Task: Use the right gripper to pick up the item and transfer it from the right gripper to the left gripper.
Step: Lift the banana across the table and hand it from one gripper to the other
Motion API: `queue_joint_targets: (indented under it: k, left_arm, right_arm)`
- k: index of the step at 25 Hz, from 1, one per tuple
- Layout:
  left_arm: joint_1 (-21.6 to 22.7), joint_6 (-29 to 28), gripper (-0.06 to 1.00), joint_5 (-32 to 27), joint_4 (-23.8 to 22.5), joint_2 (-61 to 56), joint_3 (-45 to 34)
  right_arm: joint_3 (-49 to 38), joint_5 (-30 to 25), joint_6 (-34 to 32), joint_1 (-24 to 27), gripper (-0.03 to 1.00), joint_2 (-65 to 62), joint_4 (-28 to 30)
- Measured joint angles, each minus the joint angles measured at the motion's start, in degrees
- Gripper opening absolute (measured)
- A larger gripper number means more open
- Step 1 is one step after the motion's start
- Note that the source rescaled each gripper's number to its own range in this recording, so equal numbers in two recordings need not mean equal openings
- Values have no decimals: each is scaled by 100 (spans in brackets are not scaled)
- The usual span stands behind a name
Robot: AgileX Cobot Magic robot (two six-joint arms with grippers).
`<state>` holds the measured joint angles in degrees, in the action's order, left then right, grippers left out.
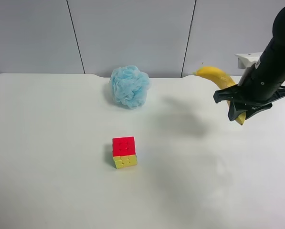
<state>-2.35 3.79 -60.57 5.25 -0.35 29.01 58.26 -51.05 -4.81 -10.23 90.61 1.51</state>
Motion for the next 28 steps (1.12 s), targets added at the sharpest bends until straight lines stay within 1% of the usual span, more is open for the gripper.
queue_joint_targets:
  k: [3, 6, 11, 15, 19, 24, 26, 28]
  left_arm:
    - [0, 0, 100, 0, 0, 0, 0]
    - [0, 0, 100, 0, 0, 0, 0]
    - [0, 0, 100, 0, 0, 0, 0]
    - [0, 0, 100, 0, 0, 0, 0]
    - [0, 0, 100, 0, 0, 0, 0]
    - [0, 60, 100, 0, 49, 62, 0]
    - [0, 276, 100, 0, 198, 266, 0]
    - [0, 647, 100, -14, 424, 614, 0]
  right_arm:
    - [0, -13, 430, -149, 1, -221, -259]
    - [0, -26, 803, -460, 1, -333, -452]
    - [0, -118, 1382, -1049, 1, -340, -683]
    - [0, -118, 1736, -1600, 1, -340, -710]
    - [13, -137, 1848, -2171, 1, -340, -712]
    - [388, -303, 1878, -2766, 1, -340, -712]
    - [578, -386, 1928, -2976, 1, -340, -706]
    - [773, -513, 1968, -3122, 1, -320, -711]
